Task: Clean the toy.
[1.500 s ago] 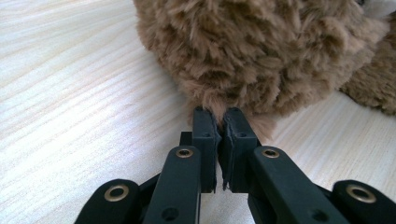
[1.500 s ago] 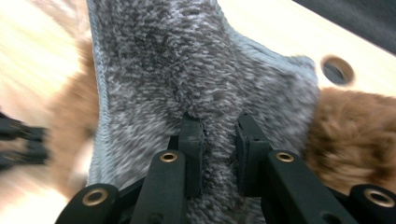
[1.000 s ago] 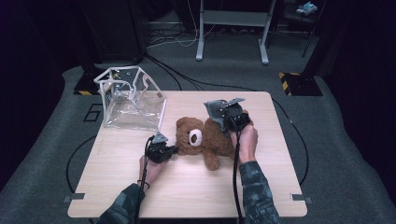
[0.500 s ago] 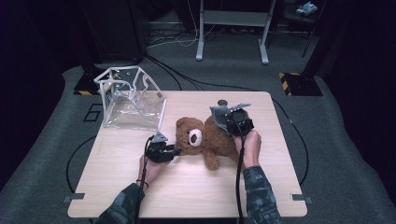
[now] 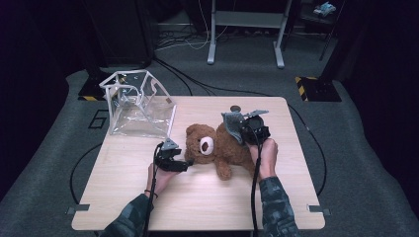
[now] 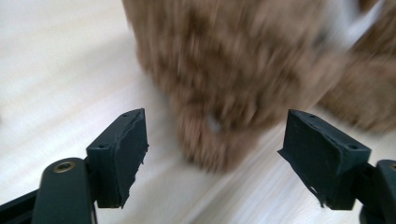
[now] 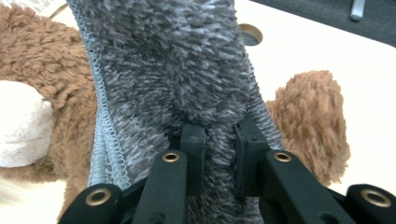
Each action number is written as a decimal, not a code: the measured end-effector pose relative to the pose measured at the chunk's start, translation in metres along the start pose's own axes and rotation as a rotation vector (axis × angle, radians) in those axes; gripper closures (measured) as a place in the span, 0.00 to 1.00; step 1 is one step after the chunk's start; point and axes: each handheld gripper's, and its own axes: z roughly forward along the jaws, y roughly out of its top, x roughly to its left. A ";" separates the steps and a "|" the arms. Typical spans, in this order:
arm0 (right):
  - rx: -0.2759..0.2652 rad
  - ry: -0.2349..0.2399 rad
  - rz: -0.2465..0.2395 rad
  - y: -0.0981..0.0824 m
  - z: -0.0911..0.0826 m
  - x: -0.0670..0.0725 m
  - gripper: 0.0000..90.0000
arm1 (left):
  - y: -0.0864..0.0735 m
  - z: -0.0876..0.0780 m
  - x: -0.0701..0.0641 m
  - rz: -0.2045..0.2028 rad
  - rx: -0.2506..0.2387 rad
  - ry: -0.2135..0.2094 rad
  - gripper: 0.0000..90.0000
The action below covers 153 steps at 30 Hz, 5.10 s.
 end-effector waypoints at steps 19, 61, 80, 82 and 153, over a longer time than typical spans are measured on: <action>0.004 0.029 0.002 -0.003 -0.001 -0.003 0.86 | 0.063 0.043 -0.062 0.228 -0.013 0.197 0.33; 0.126 0.067 -0.002 0.040 0.059 0.020 0.88 | 0.045 0.045 -0.053 0.177 -0.044 0.118 0.53; 0.126 -0.036 -0.102 0.034 0.037 0.013 0.87 | 0.043 0.043 -0.053 0.152 -0.058 0.122 0.52; 0.128 -0.075 -0.102 0.030 0.035 0.002 0.87 | 0.044 0.043 -0.053 0.153 -0.058 0.122 0.52; 0.042 0.054 0.112 -0.028 0.009 -0.038 0.87 | 0.049 0.040 -0.048 0.143 -0.015 0.080 0.52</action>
